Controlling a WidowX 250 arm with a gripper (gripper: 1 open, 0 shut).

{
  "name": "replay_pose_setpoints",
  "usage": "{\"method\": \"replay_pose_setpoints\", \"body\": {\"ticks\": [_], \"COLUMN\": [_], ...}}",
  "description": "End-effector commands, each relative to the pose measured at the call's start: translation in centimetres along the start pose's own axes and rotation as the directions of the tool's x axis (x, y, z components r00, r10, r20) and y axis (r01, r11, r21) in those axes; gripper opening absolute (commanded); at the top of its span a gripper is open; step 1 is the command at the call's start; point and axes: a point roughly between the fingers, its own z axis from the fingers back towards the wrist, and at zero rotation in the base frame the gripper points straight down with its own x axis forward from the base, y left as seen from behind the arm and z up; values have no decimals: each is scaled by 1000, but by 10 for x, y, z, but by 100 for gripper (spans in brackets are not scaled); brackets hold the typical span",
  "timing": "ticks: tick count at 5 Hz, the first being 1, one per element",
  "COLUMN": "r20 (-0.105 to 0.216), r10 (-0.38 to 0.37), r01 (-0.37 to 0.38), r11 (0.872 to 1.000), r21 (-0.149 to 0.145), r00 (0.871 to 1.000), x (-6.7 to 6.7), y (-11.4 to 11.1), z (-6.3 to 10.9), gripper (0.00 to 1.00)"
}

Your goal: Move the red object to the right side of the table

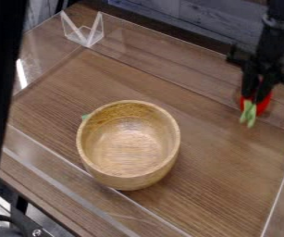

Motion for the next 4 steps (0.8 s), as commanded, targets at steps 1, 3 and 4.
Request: {"method": "replay_pose_setpoints", "body": {"ticks": [1, 3, 4], "r20": [60, 39, 27], "r10": [7, 1, -49], "r01": [-6, -1, 49], "r11": [1000, 1000, 999], "r21": [-16, -3, 9], "r00": [998, 999, 998], "x": [10, 11, 10], "y": [-19, -7, -9], "z": [9, -5, -11], "gripper": [0, 100, 0]}}
